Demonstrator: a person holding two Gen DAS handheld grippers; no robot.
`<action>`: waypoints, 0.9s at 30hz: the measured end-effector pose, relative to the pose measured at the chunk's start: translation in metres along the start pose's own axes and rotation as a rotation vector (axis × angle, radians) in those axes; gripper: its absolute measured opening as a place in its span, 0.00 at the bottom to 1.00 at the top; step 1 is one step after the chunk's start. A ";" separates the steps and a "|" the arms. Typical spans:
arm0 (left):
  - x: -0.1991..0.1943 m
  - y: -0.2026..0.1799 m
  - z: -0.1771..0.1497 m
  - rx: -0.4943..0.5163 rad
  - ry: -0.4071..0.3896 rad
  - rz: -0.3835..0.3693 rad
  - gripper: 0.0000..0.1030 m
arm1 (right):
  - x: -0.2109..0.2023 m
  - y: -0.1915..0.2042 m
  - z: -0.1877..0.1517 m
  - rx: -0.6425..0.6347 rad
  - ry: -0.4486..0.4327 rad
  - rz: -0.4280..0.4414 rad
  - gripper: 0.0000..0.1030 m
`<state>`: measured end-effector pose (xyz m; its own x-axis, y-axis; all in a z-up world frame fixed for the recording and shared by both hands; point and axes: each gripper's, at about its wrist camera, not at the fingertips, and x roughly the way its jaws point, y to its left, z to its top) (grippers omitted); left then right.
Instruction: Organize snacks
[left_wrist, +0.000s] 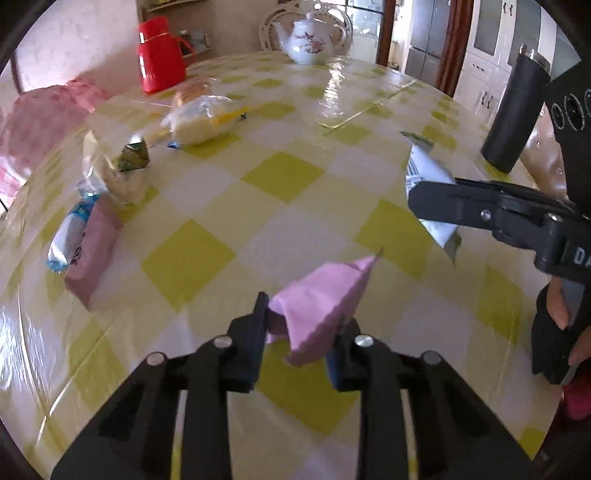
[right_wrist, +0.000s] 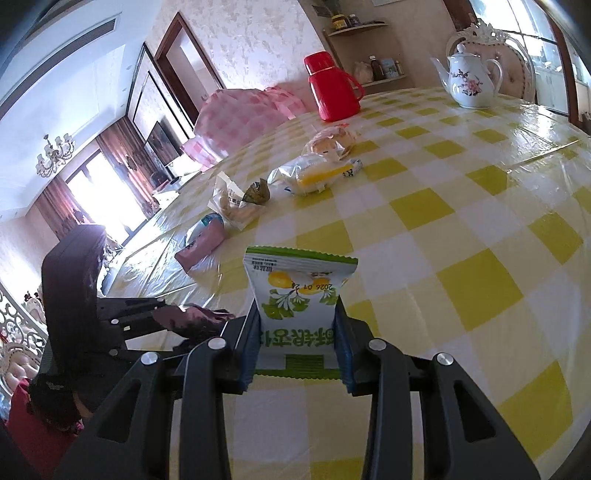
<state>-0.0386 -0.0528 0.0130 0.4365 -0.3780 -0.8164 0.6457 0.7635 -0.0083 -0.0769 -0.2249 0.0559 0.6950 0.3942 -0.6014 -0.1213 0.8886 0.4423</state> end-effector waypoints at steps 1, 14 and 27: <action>-0.002 0.002 -0.002 -0.015 -0.010 -0.003 0.26 | 0.000 0.000 0.000 -0.001 -0.001 0.001 0.35; -0.086 0.003 -0.049 -0.080 -0.075 0.039 0.27 | 0.003 0.037 -0.019 -0.067 0.056 0.074 0.35; -0.173 0.043 -0.180 -0.253 -0.043 0.233 0.27 | 0.009 0.198 -0.089 -0.375 0.188 0.293 0.35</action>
<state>-0.1992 0.1396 0.0502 0.5830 -0.1959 -0.7885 0.3522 0.9355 0.0279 -0.1579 -0.0248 0.0791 0.4584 0.6442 -0.6123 -0.5617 0.7438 0.3622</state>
